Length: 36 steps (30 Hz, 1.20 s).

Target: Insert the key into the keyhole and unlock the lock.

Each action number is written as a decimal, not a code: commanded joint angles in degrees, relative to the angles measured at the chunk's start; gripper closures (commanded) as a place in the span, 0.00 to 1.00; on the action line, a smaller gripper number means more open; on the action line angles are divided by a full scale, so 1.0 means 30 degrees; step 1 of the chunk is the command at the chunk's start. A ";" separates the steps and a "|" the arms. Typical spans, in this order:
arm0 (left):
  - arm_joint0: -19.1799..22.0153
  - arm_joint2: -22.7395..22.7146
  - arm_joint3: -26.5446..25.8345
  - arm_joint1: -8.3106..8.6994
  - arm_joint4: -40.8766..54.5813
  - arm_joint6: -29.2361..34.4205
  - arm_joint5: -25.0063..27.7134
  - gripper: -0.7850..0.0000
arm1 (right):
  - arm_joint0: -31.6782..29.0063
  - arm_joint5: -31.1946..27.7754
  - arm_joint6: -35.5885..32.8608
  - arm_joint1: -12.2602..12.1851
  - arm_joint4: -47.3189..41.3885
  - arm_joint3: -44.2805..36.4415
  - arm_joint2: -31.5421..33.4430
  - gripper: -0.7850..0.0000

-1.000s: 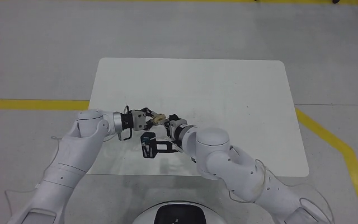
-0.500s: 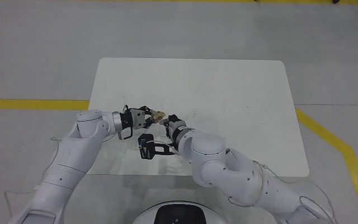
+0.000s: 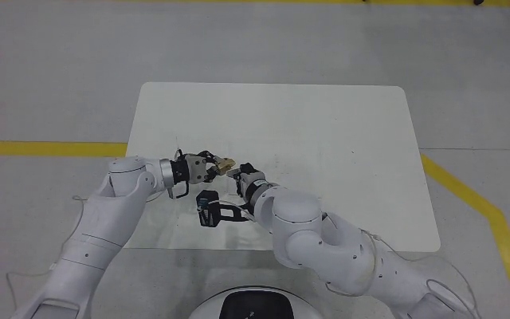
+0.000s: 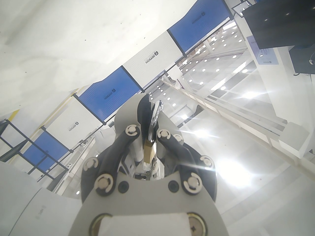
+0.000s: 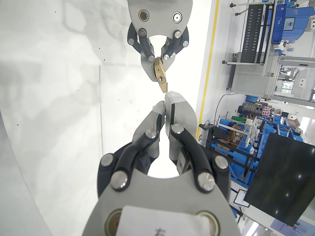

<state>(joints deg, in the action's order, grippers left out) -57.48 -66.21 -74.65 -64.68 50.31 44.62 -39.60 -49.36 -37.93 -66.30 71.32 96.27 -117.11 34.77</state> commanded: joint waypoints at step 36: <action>0.0436 0.0616 -0.1008 -0.0285 0.0083 -0.2839 0.0648 1.00 | 0.2355 0.0198 -0.0220 -0.0052 0.3187 0.2239 -0.3385 1.00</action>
<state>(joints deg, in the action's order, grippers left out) -56.30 -64.43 -77.85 -65.52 50.63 35.98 -37.62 -42.62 -37.50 -66.80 71.17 106.13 -110.44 24.94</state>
